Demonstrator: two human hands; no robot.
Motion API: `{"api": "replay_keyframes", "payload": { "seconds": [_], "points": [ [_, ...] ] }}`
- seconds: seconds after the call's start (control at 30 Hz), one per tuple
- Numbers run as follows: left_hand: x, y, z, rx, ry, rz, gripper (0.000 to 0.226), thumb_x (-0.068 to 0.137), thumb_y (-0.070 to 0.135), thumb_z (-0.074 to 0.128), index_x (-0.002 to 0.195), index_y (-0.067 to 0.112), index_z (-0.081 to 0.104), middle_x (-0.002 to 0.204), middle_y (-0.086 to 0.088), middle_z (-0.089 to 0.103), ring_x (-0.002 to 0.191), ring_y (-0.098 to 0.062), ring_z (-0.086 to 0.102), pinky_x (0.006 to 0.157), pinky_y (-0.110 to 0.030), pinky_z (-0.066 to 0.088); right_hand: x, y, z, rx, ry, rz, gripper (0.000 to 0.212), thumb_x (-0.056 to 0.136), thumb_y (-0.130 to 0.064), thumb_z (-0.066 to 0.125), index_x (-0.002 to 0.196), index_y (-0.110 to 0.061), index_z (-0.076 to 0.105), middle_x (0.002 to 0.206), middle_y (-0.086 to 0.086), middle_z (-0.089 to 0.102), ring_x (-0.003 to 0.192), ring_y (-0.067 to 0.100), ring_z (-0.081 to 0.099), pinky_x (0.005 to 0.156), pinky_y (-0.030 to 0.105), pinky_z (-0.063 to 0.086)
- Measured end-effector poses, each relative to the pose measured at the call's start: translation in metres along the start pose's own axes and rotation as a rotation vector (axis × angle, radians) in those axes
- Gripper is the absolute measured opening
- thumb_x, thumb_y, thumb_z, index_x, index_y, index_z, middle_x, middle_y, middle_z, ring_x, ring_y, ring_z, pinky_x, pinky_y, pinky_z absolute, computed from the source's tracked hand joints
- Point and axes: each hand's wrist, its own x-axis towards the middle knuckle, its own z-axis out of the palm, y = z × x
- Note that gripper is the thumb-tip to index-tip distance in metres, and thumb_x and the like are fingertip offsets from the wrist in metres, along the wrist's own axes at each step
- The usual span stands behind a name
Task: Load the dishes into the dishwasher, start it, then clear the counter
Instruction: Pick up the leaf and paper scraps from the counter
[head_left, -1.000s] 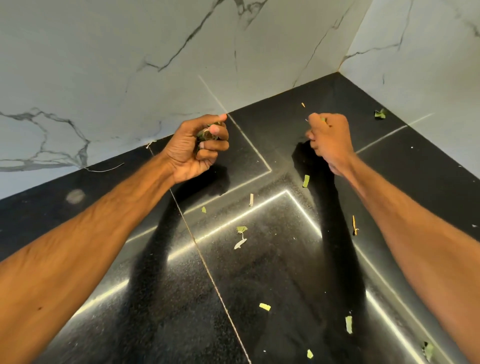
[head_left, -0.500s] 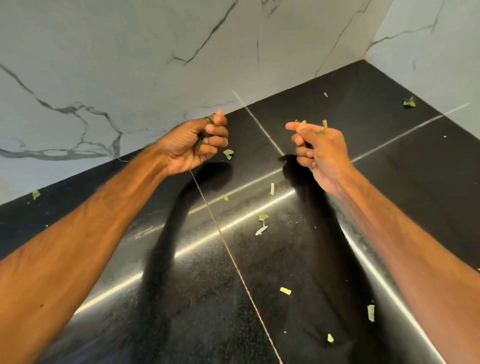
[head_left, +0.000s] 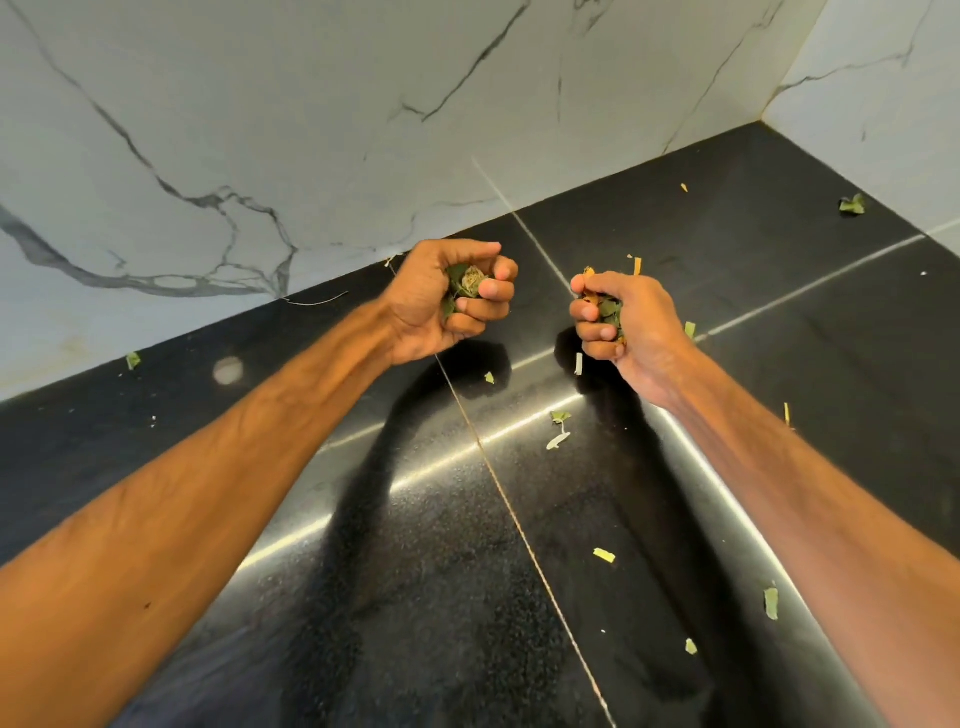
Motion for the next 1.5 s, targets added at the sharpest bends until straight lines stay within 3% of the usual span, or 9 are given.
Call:
{"api": "replay_keyframes", "payload": {
  "seconds": [0.23,0.4,0.53,0.63,0.83,1.0,1.13,1.37,1.5],
  "points": [
    [0.006,-0.008,0.000,-0.184,0.140,-0.036,0.041,0.099,0.036,0.050,0.065,0.028,0.030,0.051,0.012,0.025,0.045,-0.004,0.018,0.035,-0.017,0.012,-0.015,-0.002,0.001,-0.014,0.001,0.003,0.013,0.097,-0.014,0.048,0.089,-0.012,0.058,0.064,-0.002,0.044,0.049,0.008,0.026,0.037,0.018,0.017],
    [0.008,-0.009,-0.007,0.811,0.675,0.310,0.055,0.092,0.046,0.067,0.058,0.006,0.051,0.052,0.002,0.043,0.044,-0.013,0.034,0.042,-0.019,0.033,-0.023,-0.005,-0.004,-0.015,0.043,-0.001,0.014,0.096,-0.012,0.047,0.087,-0.012,0.058,0.063,-0.002,0.043,0.049,0.008,0.025,0.036,0.019,0.017],
    [0.008,-0.007,-0.012,1.360,0.611,0.438,0.033,0.079,0.046,0.079,0.089,0.016,0.074,0.059,0.009,0.059,0.052,0.000,0.049,0.061,-0.023,0.045,-0.030,-0.007,-0.009,-0.012,0.067,-0.007,0.014,0.095,-0.011,0.046,0.086,-0.012,0.057,0.062,-0.002,0.043,0.049,0.009,0.024,0.038,0.019,0.016],
    [0.012,-0.010,-0.010,1.501,0.563,0.342,0.047,0.081,0.042,0.080,0.118,0.014,0.072,0.067,0.012,0.057,0.063,0.000,0.051,0.077,-0.031,0.050,-0.033,-0.010,-0.016,0.017,0.088,-0.009,0.016,0.094,-0.012,0.045,0.082,-0.013,0.056,0.062,-0.002,0.043,0.049,0.009,0.024,0.037,0.019,0.017],
    [0.021,-0.015,-0.007,1.489,0.609,0.374,0.032,0.084,0.037,0.079,0.107,0.016,0.078,0.094,-0.004,0.076,0.072,-0.010,0.060,0.088,-0.044,0.057,-0.038,-0.020,-0.039,0.084,0.153,-0.003,0.029,0.099,-0.021,0.044,0.071,-0.019,0.049,0.061,-0.002,0.042,0.049,0.008,0.024,0.036,0.019,0.017],
    [0.018,-0.026,-0.008,1.426,0.645,0.471,0.017,0.087,0.031,0.077,0.093,0.015,0.080,0.055,0.019,0.053,0.051,0.001,0.046,0.080,-0.044,0.059,-0.042,-0.024,-0.062,0.126,0.171,-0.007,0.035,0.101,-0.029,0.049,0.066,-0.022,0.046,0.060,-0.005,0.040,0.048,0.008,0.024,0.038,0.019,0.017],
    [0.024,-0.032,-0.004,1.324,0.675,0.476,0.023,0.092,0.038,0.070,0.087,0.016,0.076,0.055,0.008,0.059,0.050,-0.005,0.054,0.075,-0.036,0.058,-0.045,-0.029,-0.085,0.161,0.178,0.000,0.028,0.101,-0.023,0.051,0.073,-0.018,0.050,0.064,-0.003,0.043,0.049,0.007,0.025,0.038,0.018,0.018],
    [0.052,-0.034,0.063,0.593,0.542,0.252,0.038,0.101,0.025,0.043,0.063,0.021,0.045,0.055,0.005,0.036,0.046,-0.008,0.029,0.042,-0.020,0.024,-0.046,-0.042,-0.133,0.201,0.264,-0.121,0.023,0.097,-0.004,0.054,0.113,0.006,0.067,0.079,0.002,0.063,0.055,0.005,0.037,0.044,0.019,0.026],
    [0.073,-0.036,0.095,0.492,0.365,0.099,0.031,0.102,0.025,0.044,0.072,0.023,0.047,0.057,0.008,0.037,0.047,-0.008,0.024,0.043,-0.020,0.016,-0.034,-0.054,-0.164,0.201,0.361,-0.163,0.032,0.094,0.005,0.045,0.120,0.003,0.064,0.073,-0.002,0.051,0.053,0.005,0.033,0.044,0.019,0.023]
  ]
}}
